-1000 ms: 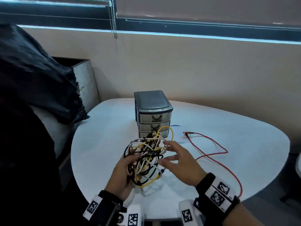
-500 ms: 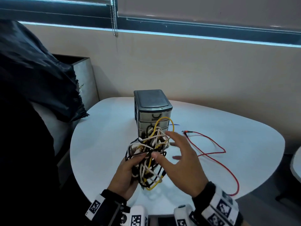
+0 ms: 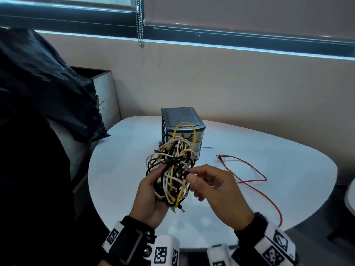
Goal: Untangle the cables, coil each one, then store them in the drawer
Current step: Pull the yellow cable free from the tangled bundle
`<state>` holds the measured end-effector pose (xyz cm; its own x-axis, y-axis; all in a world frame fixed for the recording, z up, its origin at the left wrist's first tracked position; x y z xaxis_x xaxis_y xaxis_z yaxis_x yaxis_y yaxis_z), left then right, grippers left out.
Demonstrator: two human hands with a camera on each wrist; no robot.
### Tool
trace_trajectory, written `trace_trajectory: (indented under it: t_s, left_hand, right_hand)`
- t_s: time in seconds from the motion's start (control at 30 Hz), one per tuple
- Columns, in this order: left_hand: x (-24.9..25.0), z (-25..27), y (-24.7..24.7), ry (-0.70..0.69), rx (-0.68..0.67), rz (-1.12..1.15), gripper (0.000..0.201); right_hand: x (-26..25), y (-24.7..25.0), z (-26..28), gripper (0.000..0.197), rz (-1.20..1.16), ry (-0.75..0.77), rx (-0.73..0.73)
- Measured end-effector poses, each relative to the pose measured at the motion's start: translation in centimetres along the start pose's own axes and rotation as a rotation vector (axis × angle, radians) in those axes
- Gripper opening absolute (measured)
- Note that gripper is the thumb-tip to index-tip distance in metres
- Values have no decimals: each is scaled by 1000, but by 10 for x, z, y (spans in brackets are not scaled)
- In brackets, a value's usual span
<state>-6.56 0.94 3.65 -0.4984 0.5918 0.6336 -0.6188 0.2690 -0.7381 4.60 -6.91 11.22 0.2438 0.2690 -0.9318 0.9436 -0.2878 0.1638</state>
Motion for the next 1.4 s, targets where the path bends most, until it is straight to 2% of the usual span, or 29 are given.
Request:
trace_trajectory:
  t_s: [0.13,0.27,0.37,0.43,0.5,0.57,0.7,0.8,0.87,0.97,1.1,1.13,1.23,1.3,1.4]
  left_hand:
    - [-4,3,-2,7,11,-43,46]
    - [-8,5,-5,2,-12,-41,41]
    - [-11,4,-3,9,7,-27,43]
    - [-14,2,-1,28,28,-25,44]
    - [-15,-1,4,31,73,-1,44]
    - [-13,-4,10,6,112,0,44]
    - [-11,-4,15,-23,150,-41,43]
    - [-12,-5,15,-39,193,-42,44]
    - [-12,-6,15,-66,232,-29,42]
    - [-11,-9,15,-101,245,5,40]
    - [-9,-16,18,-87,240,191,45]
    - [-8,-18,19,-76,227,260,46]
    - [-1,-24,28,-38,173,406,46]
    - [4,-25,37,-3,148,427,47]
    - [8,-25,43,13,98,437,48]
  right_hand:
    - [-1,-1,0,7,31,-15,13]
    - [-2,4,-1,24,3,-14,76]
    - [-2,0,2,17,135,-4,88]
    - [1,-8,5,11,183,-3,18]
    - [4,-18,9,22,201,0,-96]
    - [7,-23,12,23,260,15,-159]
    - [17,-12,11,28,307,5,-28]
    - [20,-6,11,20,286,-1,118]
    - [18,-5,11,17,386,42,181]
    - [16,-5,10,6,497,120,192]
    - [10,-14,14,37,640,205,156]
    - [6,-16,16,39,669,253,161]
    - [4,-14,24,27,663,405,186]
    - [13,-11,24,24,602,343,144]
    - [45,-16,18,20,416,-74,-65]
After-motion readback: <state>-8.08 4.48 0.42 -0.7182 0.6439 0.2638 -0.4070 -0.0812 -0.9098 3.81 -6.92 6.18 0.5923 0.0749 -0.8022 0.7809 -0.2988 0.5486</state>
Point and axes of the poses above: each hand's wrist, its own z-axis away from the middle knuckle, its own y-axis out of the back of the hand, x = y × z, the point moved 8 cm from there along -z, towards the middle knuckle, and after that the axes turned 4 degrees about y, right-handed, at the moved point
